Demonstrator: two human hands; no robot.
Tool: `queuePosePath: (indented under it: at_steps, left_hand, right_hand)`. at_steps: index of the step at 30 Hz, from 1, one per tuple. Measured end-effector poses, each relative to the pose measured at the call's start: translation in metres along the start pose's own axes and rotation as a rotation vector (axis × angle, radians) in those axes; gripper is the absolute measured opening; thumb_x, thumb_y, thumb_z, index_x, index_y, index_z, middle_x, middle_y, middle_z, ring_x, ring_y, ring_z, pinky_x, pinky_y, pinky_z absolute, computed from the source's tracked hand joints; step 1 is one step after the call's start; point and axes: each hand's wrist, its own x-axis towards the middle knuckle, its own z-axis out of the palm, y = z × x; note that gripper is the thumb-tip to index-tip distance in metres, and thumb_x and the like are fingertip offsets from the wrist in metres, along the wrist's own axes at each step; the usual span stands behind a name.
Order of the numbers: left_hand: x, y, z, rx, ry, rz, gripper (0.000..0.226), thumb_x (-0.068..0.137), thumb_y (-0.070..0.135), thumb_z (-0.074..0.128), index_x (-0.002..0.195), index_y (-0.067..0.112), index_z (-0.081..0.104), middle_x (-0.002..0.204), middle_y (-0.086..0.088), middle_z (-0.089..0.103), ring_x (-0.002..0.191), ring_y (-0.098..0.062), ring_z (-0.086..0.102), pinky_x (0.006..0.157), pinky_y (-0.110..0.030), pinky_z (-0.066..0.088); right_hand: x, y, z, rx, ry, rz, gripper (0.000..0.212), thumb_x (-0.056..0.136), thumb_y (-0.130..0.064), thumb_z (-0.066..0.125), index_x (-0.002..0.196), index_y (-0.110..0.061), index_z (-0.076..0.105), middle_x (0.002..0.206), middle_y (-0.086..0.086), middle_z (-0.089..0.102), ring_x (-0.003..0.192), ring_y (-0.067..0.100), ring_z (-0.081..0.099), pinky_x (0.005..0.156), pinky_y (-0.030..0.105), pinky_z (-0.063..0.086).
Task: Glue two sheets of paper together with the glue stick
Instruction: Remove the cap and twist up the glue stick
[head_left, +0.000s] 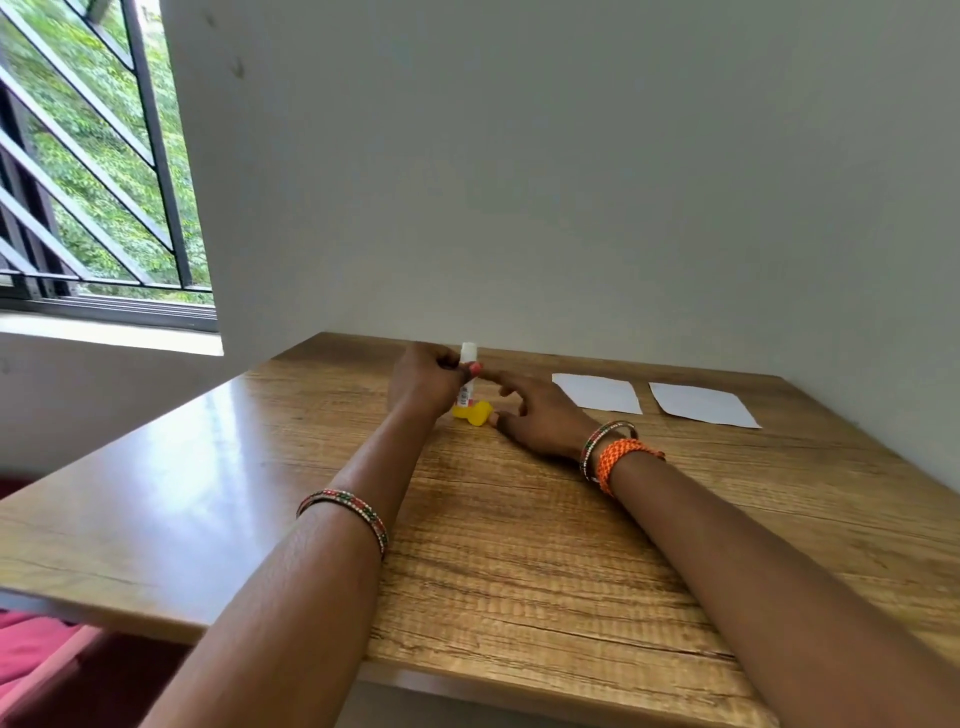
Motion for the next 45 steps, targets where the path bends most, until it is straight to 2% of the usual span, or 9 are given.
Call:
queuePosePath:
  at_steps: [4, 7, 11, 19, 22, 27, 34, 40, 45]
  left_hand:
    - [-0.004, 0.001, -0.002, -0.031, 0.029, -0.032, 0.027, 0.078, 0.034, 0.072, 0.094, 0.012, 0.067, 0.083, -0.003, 0.063, 0.086, -0.026, 0.068, 0.079, -0.046, 0.057]
    - [-0.006, 0.003, -0.001, -0.066, 0.013, -0.040, 0.021, 0.079, 0.031, 0.072, 0.071, 0.019, 0.057, 0.083, -0.006, 0.064, 0.081, -0.026, 0.069, 0.071, -0.046, 0.059]
    - [-0.006, 0.004, -0.002, -0.042, -0.009, -0.021, 0.024, 0.081, 0.030, 0.070, 0.066, 0.023, 0.052, 0.083, -0.006, 0.064, 0.079, -0.025, 0.069, 0.071, -0.046, 0.059]
    - [-0.003, 0.004, 0.001, 0.067, -0.017, 0.035, 0.033, 0.078, 0.039, 0.070, 0.099, 0.014, 0.068, 0.090, -0.006, 0.069, 0.083, -0.022, 0.067, 0.078, -0.045, 0.057]
    - [-0.004, 0.006, 0.002, 0.084, -0.039, 0.067, 0.040, 0.076, 0.039, 0.072, 0.108, 0.015, 0.067, 0.096, -0.007, 0.070, 0.089, -0.025, 0.066, 0.079, -0.046, 0.057]
    - [-0.002, 0.006, 0.004, 0.039, -0.044, 0.085, 0.038, 0.076, 0.035, 0.073, 0.108, 0.014, 0.067, 0.099, -0.007, 0.070, 0.091, -0.024, 0.066, 0.081, -0.048, 0.056]
    - [-0.002, 0.009, 0.006, 0.006, 0.028, 0.188, 0.031, 0.079, 0.031, 0.072, 0.101, 0.010, 0.070, 0.087, 0.001, 0.067, 0.088, -0.017, 0.064, 0.079, -0.033, 0.051]
    - [-0.012, 0.019, 0.005, -0.314, -0.019, 0.218, 0.022, 0.082, 0.028, 0.069, 0.091, 0.009, 0.065, 0.087, -0.013, 0.068, 0.077, -0.022, 0.066, 0.068, -0.036, 0.057]
    - [-0.017, 0.022, 0.004, -0.555, -0.149, 0.106, 0.027, 0.085, 0.023, 0.065, 0.096, -0.002, 0.063, 0.079, -0.011, 0.067, 0.065, -0.015, 0.067, 0.059, -0.025, 0.058]
  right_hand:
    - [-0.002, -0.010, 0.005, 0.066, 0.000, -0.029, 0.043, 0.086, -0.016, 0.057, 0.129, -0.022, 0.053, 0.126, 0.006, 0.058, 0.101, 0.017, 0.053, 0.082, 0.029, 0.044]
    - [-0.006, -0.013, 0.007, 0.107, -0.006, 0.009, 0.044, 0.083, -0.025, 0.062, 0.125, -0.016, 0.054, 0.125, 0.005, 0.057, 0.101, 0.015, 0.051, 0.080, 0.028, 0.043]
    - [-0.008, -0.015, 0.011, 0.011, 0.042, -0.025, 0.035, 0.086, -0.033, 0.062, 0.116, -0.015, 0.061, 0.121, 0.005, 0.060, 0.096, 0.013, 0.050, 0.079, 0.027, 0.042]
    - [-0.009, -0.010, 0.001, -0.132, 0.250, -0.076, 0.031, 0.085, -0.017, 0.066, 0.110, -0.011, 0.049, 0.106, 0.011, 0.064, 0.094, 0.023, 0.059, 0.076, 0.031, 0.047]
    - [-0.009, -0.007, -0.002, -0.201, 0.248, -0.089, 0.016, 0.086, -0.012, 0.062, 0.103, -0.009, 0.063, 0.107, 0.011, 0.066, 0.096, 0.021, 0.059, 0.078, 0.026, 0.044]
    - [-0.008, -0.006, 0.001, -0.165, 0.221, -0.084, 0.032, 0.088, -0.003, 0.056, 0.119, -0.010, 0.061, 0.115, 0.011, 0.065, 0.101, 0.021, 0.061, 0.089, 0.031, 0.050]
    - [-0.013, -0.007, 0.003, -0.103, 0.174, -0.122, 0.066, 0.087, 0.001, 0.049, 0.143, -0.024, 0.026, 0.123, 0.016, 0.056, 0.113, 0.027, 0.053, 0.084, 0.033, 0.046]
    - [-0.016, -0.018, -0.007, -0.043, 0.551, -0.189, 0.040, 0.089, -0.022, 0.059, 0.125, -0.014, 0.044, 0.108, 0.004, 0.055, 0.103, 0.018, 0.052, 0.078, 0.024, 0.042]
    - [-0.025, -0.021, -0.010, 0.065, 0.542, -0.248, 0.031, 0.083, -0.030, 0.066, 0.103, -0.016, 0.047, 0.091, -0.004, 0.052, 0.079, 0.010, 0.051, 0.065, 0.017, 0.043]
